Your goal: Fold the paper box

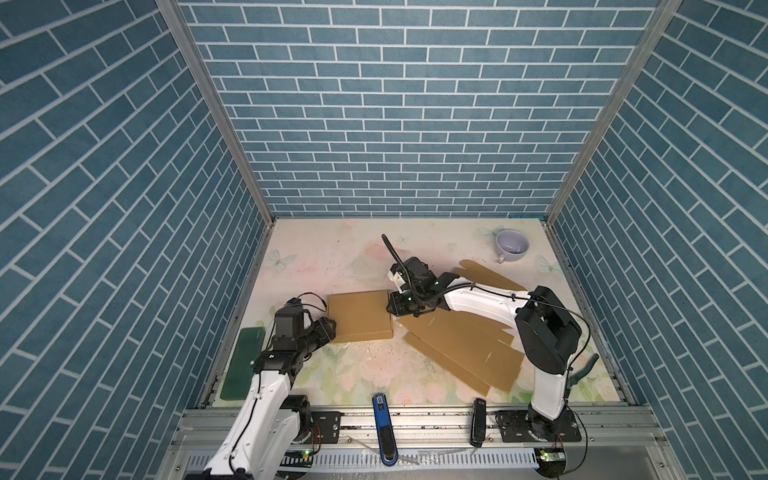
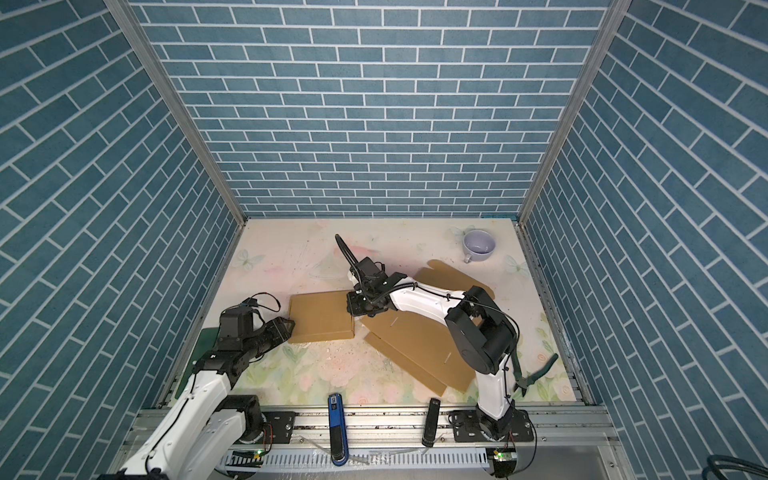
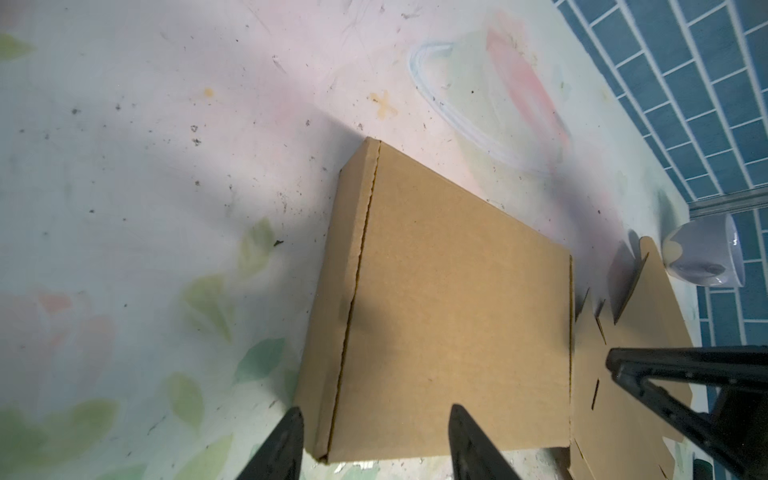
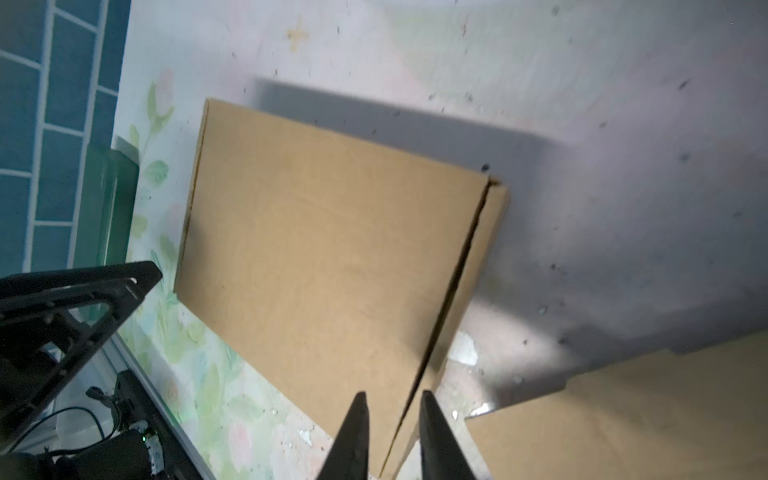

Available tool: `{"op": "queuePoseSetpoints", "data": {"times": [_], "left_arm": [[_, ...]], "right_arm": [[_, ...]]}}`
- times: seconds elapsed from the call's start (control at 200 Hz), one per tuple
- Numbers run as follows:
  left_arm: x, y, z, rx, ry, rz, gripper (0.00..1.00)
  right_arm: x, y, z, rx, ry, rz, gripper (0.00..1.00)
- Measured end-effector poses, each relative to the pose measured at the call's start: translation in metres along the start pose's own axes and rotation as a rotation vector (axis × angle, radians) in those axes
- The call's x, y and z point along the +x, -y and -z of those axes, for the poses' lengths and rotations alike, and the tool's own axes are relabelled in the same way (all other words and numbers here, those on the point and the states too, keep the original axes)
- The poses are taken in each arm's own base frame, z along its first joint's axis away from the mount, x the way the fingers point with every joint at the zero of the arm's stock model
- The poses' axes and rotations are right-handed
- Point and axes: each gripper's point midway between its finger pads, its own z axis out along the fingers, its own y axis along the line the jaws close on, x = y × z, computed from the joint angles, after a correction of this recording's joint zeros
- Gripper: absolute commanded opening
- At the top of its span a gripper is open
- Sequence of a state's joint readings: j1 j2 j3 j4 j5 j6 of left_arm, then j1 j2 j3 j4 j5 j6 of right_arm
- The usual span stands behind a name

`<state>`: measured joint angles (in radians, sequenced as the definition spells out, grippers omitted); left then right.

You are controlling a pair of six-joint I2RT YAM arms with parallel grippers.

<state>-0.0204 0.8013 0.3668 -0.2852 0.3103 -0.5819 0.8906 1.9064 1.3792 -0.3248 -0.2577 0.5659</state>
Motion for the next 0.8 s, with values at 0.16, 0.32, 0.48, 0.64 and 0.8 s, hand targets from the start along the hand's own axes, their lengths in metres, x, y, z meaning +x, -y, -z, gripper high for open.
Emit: {"op": "queuePoseSetpoints", "data": {"times": [0.16,0.32,0.48,0.64,0.8], "left_arm": [[-0.026,0.025,0.006,0.022,-0.003,-0.027,0.61],[-0.024,0.027,0.002,-0.021,-0.07,-0.053,0.64],[-0.006,0.012,-0.009,-0.083,-0.163,-0.047,0.65],[0.005,0.001,-0.022,-0.125,-0.229,-0.047,0.65],[0.007,-0.005,-0.028,-0.151,-0.248,-0.05,0.65]], "right_arm": [[-0.02,-0.005,0.015,0.004,0.024,0.01,0.35],[-0.014,-0.005,0.016,0.012,-0.005,-0.021,0.43],[-0.011,-0.004,0.015,0.015,-0.015,-0.062,0.5],[-0.009,-0.003,0.005,0.004,-0.026,-0.083,0.51],[0.0,0.006,-0.015,0.01,-0.068,-0.114,0.51]]}}
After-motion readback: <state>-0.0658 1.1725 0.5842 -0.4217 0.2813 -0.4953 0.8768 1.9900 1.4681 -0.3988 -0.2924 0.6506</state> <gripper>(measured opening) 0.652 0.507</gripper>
